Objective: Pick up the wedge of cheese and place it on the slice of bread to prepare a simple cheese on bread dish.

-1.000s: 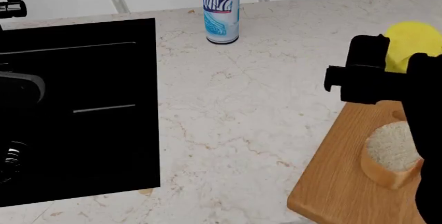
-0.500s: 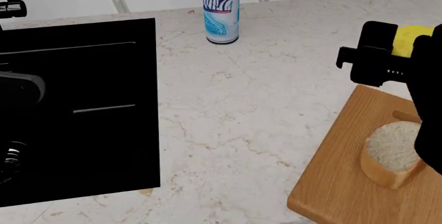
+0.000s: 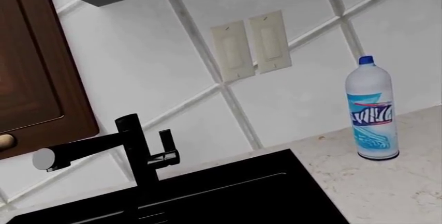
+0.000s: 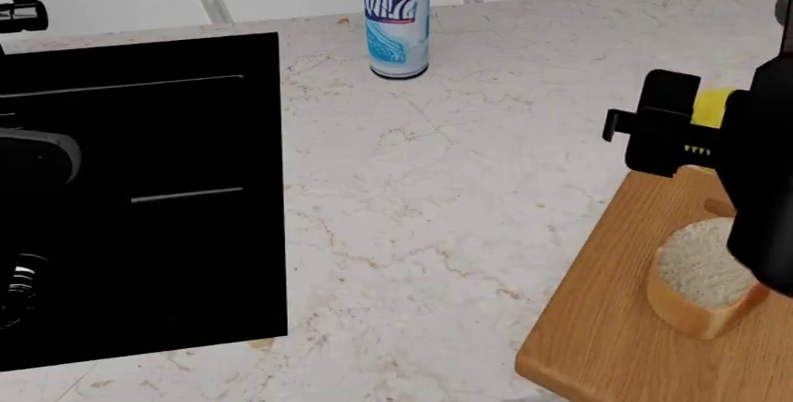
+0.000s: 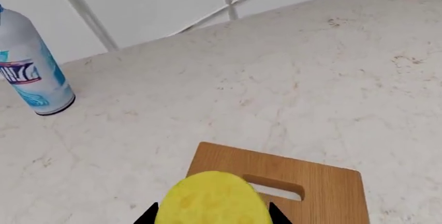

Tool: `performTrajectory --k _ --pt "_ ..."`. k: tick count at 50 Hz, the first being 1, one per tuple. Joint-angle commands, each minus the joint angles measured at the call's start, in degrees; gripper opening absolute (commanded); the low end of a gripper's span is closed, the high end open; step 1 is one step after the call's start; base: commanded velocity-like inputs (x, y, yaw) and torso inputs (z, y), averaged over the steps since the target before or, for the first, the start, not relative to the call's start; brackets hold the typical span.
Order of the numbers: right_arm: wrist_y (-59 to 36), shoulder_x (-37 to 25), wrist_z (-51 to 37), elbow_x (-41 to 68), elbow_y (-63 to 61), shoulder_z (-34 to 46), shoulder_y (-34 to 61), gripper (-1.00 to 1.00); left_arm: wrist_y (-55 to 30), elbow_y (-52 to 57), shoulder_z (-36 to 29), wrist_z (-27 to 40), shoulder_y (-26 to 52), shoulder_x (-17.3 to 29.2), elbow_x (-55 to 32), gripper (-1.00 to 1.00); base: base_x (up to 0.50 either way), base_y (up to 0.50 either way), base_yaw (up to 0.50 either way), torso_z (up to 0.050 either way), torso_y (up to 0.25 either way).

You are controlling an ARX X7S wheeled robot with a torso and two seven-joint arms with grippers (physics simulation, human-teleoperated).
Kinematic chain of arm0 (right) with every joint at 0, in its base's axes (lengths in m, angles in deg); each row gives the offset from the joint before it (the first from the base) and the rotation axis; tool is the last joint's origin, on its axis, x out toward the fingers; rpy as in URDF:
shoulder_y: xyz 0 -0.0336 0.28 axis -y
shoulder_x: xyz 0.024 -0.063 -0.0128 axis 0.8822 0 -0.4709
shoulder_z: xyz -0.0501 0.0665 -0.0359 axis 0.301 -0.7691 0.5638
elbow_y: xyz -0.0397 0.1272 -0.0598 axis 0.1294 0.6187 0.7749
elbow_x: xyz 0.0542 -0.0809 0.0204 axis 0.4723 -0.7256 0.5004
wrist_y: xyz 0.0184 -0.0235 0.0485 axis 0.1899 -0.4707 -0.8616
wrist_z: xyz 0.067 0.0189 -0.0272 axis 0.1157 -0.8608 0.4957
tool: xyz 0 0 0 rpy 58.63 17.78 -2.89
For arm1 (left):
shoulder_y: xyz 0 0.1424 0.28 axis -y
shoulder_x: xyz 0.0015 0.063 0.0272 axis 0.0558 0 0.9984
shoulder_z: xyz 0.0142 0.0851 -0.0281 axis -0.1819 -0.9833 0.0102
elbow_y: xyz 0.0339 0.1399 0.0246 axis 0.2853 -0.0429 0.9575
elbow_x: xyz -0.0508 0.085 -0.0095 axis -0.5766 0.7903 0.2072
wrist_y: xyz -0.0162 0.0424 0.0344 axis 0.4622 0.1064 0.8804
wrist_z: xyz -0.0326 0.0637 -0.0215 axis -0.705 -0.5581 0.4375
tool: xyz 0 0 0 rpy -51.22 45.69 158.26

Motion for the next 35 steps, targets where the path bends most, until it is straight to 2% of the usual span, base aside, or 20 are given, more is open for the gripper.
performTrajectory --k 1,35 --pt "0.46 -0.13 2.16 -1.59 1.64 1.05 -1.21 -1.0 -0.02 -0.03 0.04 0.13 0.1 0.04 -0.22 1.0 0.0 0.0 0.0 0.0 0.0" --pt "3.82 -1.69 4.48 -3.09 2.01 1.78 -7.99 -1.0 0.01 0.09 0.02 0.57 -0.09 0.35 -0.82 1.0 0.0 0.0 0.0 0.0 0.0"
